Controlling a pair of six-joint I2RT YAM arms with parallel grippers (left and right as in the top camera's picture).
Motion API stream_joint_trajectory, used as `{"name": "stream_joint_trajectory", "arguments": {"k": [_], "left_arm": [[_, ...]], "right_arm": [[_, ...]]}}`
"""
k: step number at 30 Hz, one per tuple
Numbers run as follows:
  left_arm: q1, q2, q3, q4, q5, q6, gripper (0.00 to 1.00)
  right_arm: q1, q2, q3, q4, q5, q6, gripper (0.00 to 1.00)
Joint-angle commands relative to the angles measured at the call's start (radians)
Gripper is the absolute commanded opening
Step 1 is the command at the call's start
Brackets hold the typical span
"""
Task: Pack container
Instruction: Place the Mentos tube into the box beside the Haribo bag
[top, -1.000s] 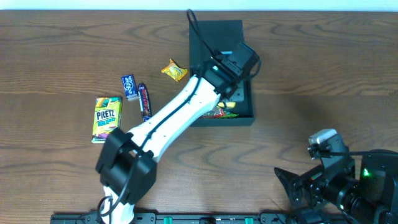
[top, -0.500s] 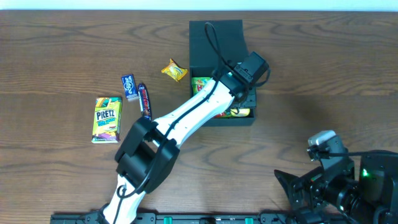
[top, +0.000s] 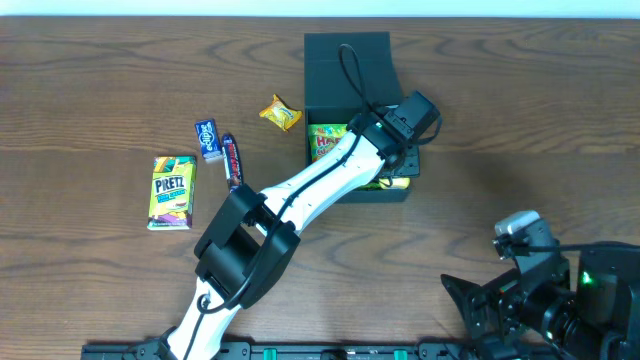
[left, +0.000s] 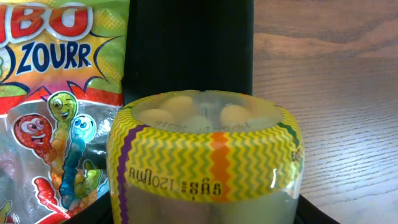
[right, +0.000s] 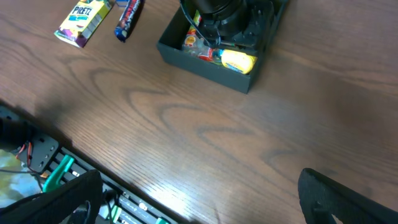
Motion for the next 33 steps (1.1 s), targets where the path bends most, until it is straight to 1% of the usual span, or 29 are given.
{"name": "stream_joint_trajectory", "arguments": {"k": [1,3,10,15,19,22,27,30,33], "left_arm": [[0.000,0.008,0.003,-0.008,0.006,-0.010,0.61],[0.000,0.009,0.003,-0.020,0.006,-0.007,0.68],[0.001,0.008,0.003,-0.035,0.006,0.013,0.68],[0.001,0.008,0.003,-0.045,0.006,0.025,0.69],[0.002,-0.004,0.004,-0.063,0.002,0.057,0.70],[0.011,-0.032,0.004,-0.069,-0.008,0.100,0.75],[0.048,-0.106,0.004,-0.101,-0.095,0.125,0.80],[0.090,-0.146,0.004,-0.105,-0.107,0.175,0.80],[0.141,-0.170,0.004,-0.126,-0.110,0.188,0.76]], "right_arm": [[-0.008,0.000,0.006,-0.002,-0.008,0.012,0.99],[-0.008,0.000,0.006,-0.002,-0.008,0.012,0.99],[-0.008,0.000,0.006,-0.002,-0.008,0.012,0.99],[-0.008,0.000,0.006,-0.002,-0.008,0.012,0.99],[-0.008,0.000,0.006,-0.001,-0.008,0.012,0.99],[-0.008,0.000,0.006,-0.001,-0.008,0.012,0.99],[-0.008,0.000,0.006,-0.001,-0.008,0.012,1.00],[-0.008,0.000,0.006,0.003,-0.008,0.012,0.99],[-0.008,0.000,0.006,0.005,-0.008,0.011,0.99]]}}
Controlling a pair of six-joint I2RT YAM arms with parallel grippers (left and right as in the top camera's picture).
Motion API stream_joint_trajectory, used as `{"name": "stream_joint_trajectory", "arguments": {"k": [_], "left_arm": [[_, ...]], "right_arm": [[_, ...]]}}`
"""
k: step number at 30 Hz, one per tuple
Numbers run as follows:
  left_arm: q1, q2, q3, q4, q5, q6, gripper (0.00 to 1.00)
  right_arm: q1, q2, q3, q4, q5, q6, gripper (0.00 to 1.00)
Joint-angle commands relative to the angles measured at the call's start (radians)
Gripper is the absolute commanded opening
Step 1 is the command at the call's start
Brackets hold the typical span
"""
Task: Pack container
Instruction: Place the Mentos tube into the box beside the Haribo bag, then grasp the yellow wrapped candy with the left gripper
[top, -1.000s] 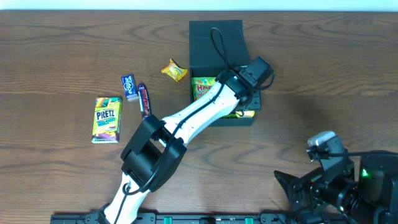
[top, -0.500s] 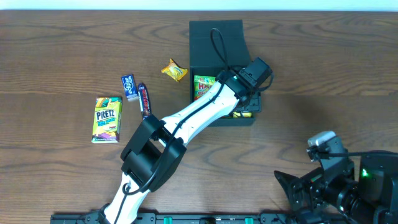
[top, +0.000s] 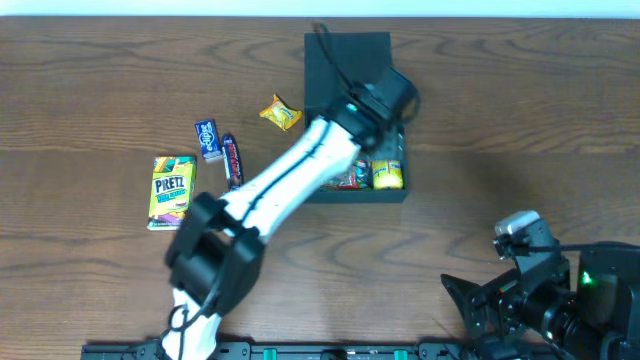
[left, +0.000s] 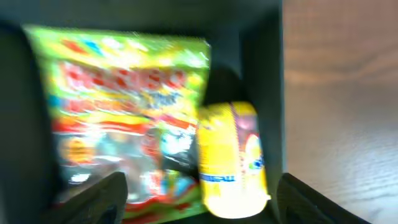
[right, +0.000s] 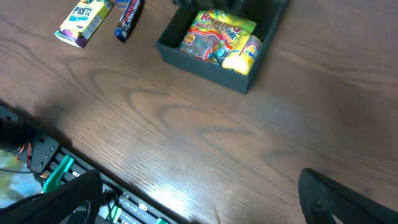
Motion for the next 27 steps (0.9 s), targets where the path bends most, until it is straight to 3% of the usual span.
{"name": "stream_joint_trajectory", "arguments": {"k": [1,22,27], "left_arm": [[0.069,-0.043,0.004,-0.034,-0.039,0.040,0.76],[0.532,-0.061,0.003,-0.133,-0.075,0.054,0.77],[0.565,-0.059,0.003,-0.165,-0.220,0.088,0.77]], "right_arm": [[-0.008,0.000,0.006,0.004,-0.007,0.011,0.99],[-0.008,0.000,0.006,0.038,-0.007,0.012,0.99],[-0.008,0.000,0.006,0.055,-0.006,0.011,0.99]]}}
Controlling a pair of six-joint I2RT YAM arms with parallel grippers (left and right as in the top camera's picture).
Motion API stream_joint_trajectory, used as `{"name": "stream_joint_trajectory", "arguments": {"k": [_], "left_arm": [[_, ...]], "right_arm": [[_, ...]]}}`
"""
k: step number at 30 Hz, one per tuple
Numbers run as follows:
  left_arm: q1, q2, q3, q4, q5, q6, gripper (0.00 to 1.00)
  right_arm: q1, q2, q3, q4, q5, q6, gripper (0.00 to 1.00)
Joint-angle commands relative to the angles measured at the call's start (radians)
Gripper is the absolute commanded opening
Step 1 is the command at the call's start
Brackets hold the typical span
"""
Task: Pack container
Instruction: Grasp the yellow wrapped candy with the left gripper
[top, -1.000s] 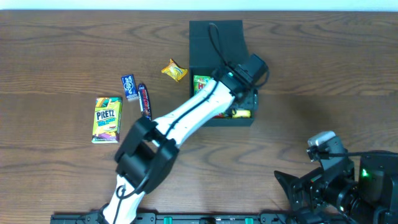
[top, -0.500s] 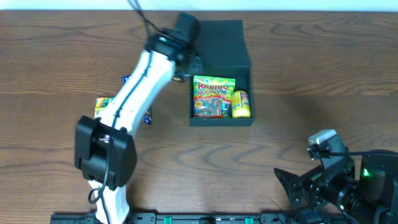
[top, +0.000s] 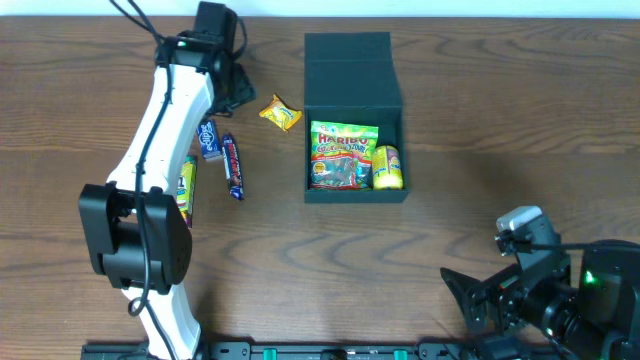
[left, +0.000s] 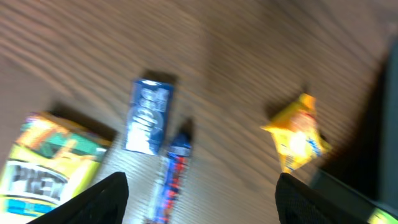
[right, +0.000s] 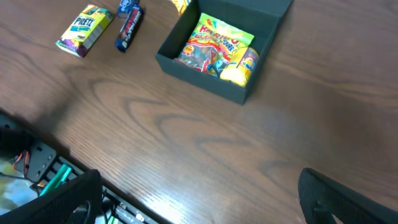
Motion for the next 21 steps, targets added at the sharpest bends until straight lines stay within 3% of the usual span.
{"name": "stream_joint_trajectory", "arguments": {"k": [1,12,21], "left_arm": [[0.011,-0.011,0.003,-0.009,-0.101,0.080,0.77],[0.097,-0.011,0.002,-0.159,-0.171,0.198,0.75],[0.129,-0.011,0.002,-0.055,0.037,0.213,0.75]], "right_arm": [[-0.008,0.000,0.006,0.026,0.001,0.011,0.99],[-0.008,0.000,0.006,0.057,0.009,0.011,0.99],[-0.008,0.000,0.006,0.056,0.008,0.011,1.00]]}}
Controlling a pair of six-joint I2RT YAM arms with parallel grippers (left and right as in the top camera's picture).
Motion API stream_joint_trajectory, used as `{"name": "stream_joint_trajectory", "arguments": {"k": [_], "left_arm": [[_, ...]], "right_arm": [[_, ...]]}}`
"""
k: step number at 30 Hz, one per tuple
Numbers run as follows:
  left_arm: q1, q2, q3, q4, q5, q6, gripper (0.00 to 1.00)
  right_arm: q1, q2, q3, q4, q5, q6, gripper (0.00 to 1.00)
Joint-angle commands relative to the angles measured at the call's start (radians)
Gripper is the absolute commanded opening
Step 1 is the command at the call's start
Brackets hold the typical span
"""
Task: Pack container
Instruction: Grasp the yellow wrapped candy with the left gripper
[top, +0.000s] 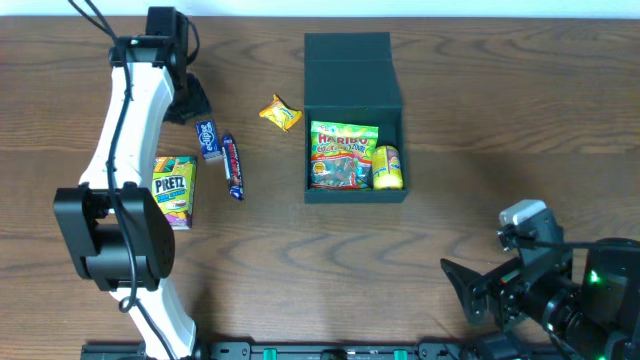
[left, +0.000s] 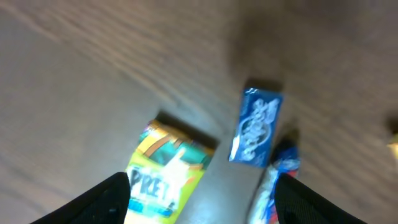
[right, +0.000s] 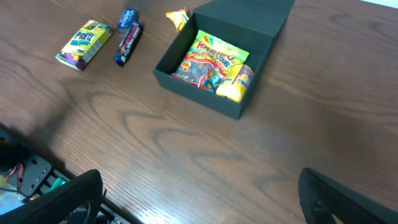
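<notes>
The black box (top: 355, 194) stands open with its lid folded back. Inside lie a Haribo bag (top: 343, 155) and a yellow jar (top: 388, 167). Left of the box on the table are a yellow candy (top: 280, 113), a small blue pack (top: 208, 139), a dark candy bar (top: 232, 166) and a Pretz box (top: 174, 190). My left gripper (top: 190, 100) hangs open and empty above these; its view shows the blue pack (left: 255, 127) and Pretz box (left: 168, 180) below. My right gripper (top: 470, 295) is open near the front right edge.
The left arm reaches from the table's front left up along the left side, past the Pretz box. The right arm's base and camera unit (top: 560, 290) sit at the front right corner. The box (right: 199, 96) lies far ahead of the right gripper (right: 202, 199).
My left gripper has moved further left, from beside the yellow candy to above the blue pack and the Pretz box. It stays open. The right wrist view has shifted slightly.
My left gripper was down in the box with the yellow jar right at its fingers. Then it was open above the box, the jar lying beside the Haribo bag. Then it was over the loose snacks left of the box, and now further left.
</notes>
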Motion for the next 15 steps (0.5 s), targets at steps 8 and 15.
{"name": "stream_joint_trajectory", "arguments": {"k": [8,15], "left_arm": [[-0.125,-0.011,0.002,0.182,0.124,-0.128,0.82],[-0.216,0.061,0.002,0.283,0.180,-0.296,0.83]], "right_arm": [[-0.008,0.000,0.006,0.000,0.003,0.011,0.99],[-0.008,0.000,0.006,-0.002,0.003,0.012,0.99]]}}
